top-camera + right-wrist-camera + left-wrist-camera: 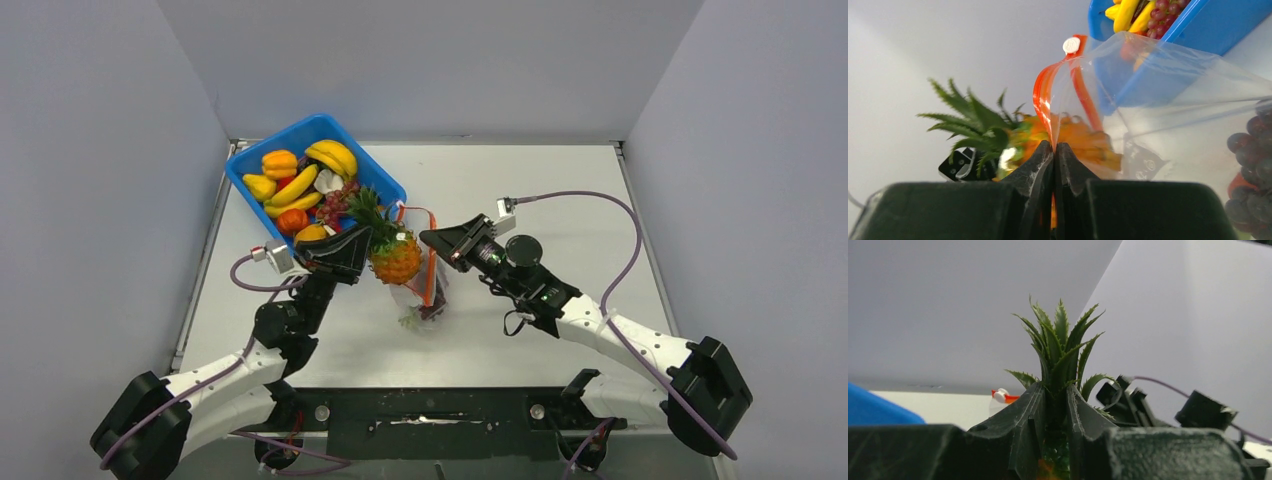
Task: Place the food in the zip-top bag and seal the zipper
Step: Place the fake fruit in the zipper food storage bag.
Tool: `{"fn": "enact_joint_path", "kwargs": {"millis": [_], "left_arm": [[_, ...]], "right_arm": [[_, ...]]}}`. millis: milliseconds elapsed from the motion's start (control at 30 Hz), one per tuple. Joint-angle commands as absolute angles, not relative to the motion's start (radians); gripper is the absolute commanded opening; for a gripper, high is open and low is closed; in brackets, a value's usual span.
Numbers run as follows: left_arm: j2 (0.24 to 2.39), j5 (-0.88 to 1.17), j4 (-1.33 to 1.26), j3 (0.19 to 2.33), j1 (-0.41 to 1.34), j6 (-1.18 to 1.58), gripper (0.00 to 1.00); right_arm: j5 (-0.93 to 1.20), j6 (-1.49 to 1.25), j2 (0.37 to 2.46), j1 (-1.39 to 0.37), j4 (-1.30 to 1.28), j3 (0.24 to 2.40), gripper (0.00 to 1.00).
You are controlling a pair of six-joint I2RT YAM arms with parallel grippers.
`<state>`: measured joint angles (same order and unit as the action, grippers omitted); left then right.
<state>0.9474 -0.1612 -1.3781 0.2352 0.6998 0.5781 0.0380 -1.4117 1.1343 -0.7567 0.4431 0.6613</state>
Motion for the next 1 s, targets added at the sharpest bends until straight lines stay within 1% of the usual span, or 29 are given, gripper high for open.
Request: {"fn": "enact_joint_path", "kwargs": {"millis": [0, 200, 267, 400, 533, 667, 900, 967], "left_arm": [[0.935, -0.179, -1.251, 0.234, 0.714, 0.458, 0.0], [0.933, -0.207, -1.232, 0.225, 0.734, 0.425, 0.0], [0.932, -0.226, -1.166, 0.247, 0.75, 0.409, 0.0], [0.94, -0.241, -1.027, 0.309, 0.785, 0.385, 0.0], [0.931, -0.25, -0.909, 0.329, 0.824, 0.385, 0.0], [0.832, -0.292, -0.886, 0.293, 0.831, 0.439, 0.0], [0.632, -0.423, -0.918, 0.304, 0.828, 0.503, 0.0], [0.612, -0.453, -0.894, 0.328, 0.828, 0.496, 0.0]], "right_arm": [[0.063, -1.413, 1.102, -0.773, 0.573, 0.714, 0.0], [0.06, -1.399, 1.112, -0.787, 0.575, 0.726, 0.0], [0.065, -1.378, 1.121, -0.793, 0.576, 0.738, 0.0], [0.158, -1.219, 1.192, -0.792, 0.497, 0.857, 0.0], [0.225, -1.193, 1.238, -0.783, 0.54, 0.879, 0.0], [0.202, -1.215, 1.233, -0.778, 0.513, 0.858, 0.0], [0.181, -1.386, 1.217, -0.775, 0.622, 0.744, 0.0], [0.17, -1.352, 1.214, -0.777, 0.544, 0.767, 0.0]]}}
